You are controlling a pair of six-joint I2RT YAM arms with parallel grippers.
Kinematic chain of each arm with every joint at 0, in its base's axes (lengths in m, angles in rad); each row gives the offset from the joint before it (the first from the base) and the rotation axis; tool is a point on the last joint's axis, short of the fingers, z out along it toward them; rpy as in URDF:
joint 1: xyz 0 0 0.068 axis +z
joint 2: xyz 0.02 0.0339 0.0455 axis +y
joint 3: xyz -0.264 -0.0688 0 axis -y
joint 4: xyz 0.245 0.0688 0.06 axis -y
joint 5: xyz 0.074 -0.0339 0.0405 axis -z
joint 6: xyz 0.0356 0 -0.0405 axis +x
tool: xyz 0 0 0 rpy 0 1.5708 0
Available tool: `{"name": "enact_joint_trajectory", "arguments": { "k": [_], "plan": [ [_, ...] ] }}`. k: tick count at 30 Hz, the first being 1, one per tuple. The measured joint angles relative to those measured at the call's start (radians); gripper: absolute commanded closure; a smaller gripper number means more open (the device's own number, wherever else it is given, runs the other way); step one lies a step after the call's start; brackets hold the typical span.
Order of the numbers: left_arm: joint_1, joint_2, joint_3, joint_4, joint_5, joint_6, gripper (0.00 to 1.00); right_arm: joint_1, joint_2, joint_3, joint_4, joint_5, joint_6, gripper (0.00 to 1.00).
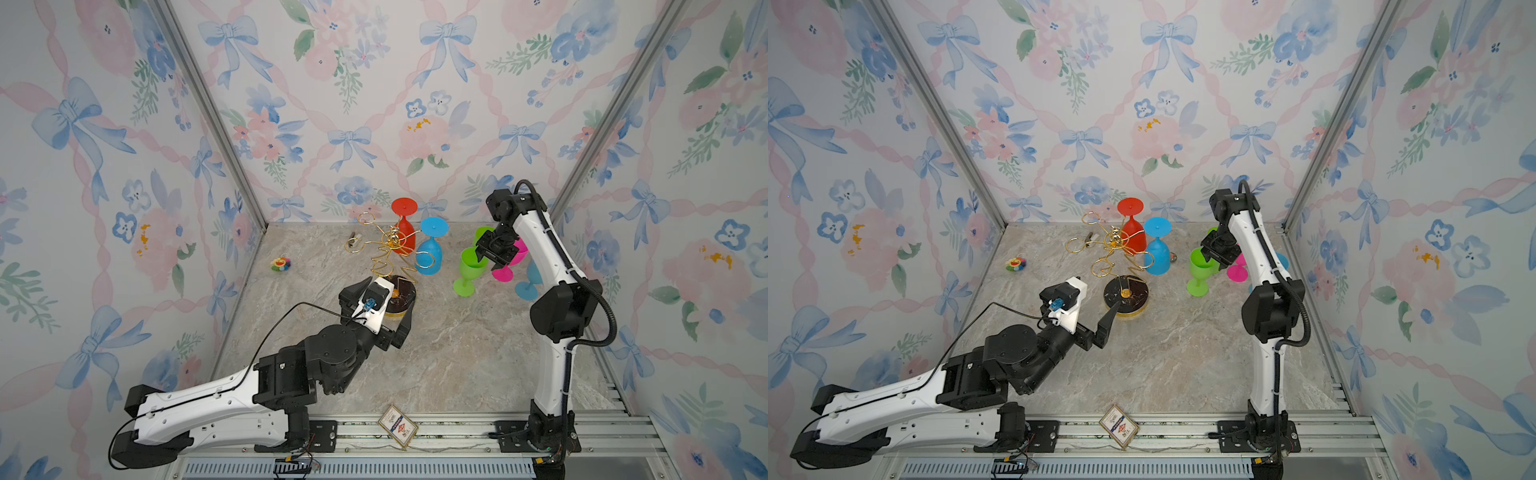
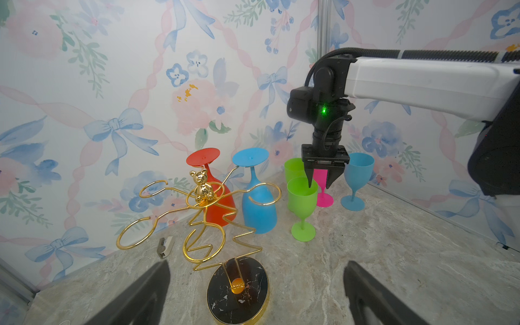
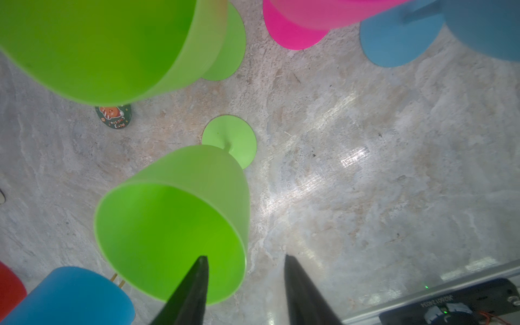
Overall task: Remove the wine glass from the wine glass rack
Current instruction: 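Reach the left gripper toward the rack while right gripper lifts away from the glasses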
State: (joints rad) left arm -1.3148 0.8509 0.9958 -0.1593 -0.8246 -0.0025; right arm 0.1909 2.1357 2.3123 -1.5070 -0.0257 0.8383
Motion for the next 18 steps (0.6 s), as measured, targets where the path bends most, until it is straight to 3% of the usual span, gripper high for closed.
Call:
{"name": "enact_joint_trajectory", "arguments": {
  "k": [10, 15, 18],
  "plan": [
    [0.261, 0.003, 0.001, -0.05, 0.19, -0.116, 0.02, 0.014, -0.183, 0.021, 0.04, -0.008, -0.136, 0.27],
    [0.334, 0.003, 0.015, -0.077, 0.273, -0.164, 0.02, 0.014, -0.348, -0.175, 0.215, -0.147, -0.242, 0.18],
    [0.367, 0.003, 0.021, -0.083, 0.305, -0.185, 0.02, 0.014, -0.429, -0.319, 0.346, -0.252, -0.248, 0.21]
  ]
}}
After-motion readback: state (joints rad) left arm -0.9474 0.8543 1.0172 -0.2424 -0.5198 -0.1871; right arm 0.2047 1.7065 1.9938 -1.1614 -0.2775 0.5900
